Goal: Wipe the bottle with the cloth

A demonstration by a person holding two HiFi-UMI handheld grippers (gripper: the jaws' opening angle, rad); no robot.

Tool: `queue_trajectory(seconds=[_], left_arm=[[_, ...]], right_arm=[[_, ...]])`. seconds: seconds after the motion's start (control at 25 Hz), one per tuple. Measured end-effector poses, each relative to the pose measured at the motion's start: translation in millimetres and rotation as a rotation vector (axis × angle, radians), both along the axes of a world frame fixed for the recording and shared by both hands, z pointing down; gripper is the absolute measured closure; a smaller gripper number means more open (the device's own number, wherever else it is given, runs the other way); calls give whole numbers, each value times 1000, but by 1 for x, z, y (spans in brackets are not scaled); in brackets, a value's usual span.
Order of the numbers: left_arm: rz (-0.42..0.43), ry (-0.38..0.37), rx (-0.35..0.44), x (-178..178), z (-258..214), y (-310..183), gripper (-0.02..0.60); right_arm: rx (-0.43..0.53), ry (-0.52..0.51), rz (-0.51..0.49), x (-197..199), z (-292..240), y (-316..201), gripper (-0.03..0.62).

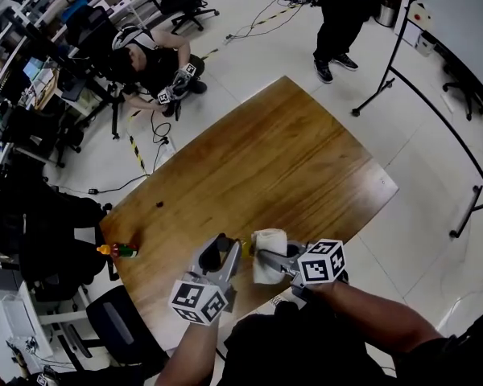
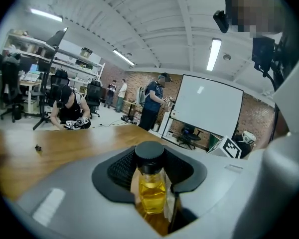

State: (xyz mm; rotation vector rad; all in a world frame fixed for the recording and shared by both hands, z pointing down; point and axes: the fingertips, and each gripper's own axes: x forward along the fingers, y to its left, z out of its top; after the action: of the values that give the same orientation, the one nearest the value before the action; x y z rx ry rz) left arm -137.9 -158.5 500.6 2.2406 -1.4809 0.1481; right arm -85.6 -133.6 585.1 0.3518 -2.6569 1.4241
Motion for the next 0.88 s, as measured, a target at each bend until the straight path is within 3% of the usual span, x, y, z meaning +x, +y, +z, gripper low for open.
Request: queue_trajectory(seconds=[0.2,0.32,0.44,0.52,0.6,0.72,0.88], left_arm=[[-13,4,-3,-3,0,0,399],[-8,-1,-9,-5,-2,0,399],[74,-37,7,4,-4,4,400],[194,-99,42,21,-6,12,400],[340,-182,99,42,-7,25,401],[518,-281,146,69,-5,40,402],[612,-296,143,87,0,47,405]], right_arm=[[-86,41,19,11,32,-3,520],[-139,115,23,15,52,-2,520],[-201,246,20,27,72,1,520],[-191,291,15,38,72,-2,520],[-141,263,9,49,57,-9,520],[-33,106,-59,57,13,-21,520],[4,-101,-244,52,-42,-16,520]])
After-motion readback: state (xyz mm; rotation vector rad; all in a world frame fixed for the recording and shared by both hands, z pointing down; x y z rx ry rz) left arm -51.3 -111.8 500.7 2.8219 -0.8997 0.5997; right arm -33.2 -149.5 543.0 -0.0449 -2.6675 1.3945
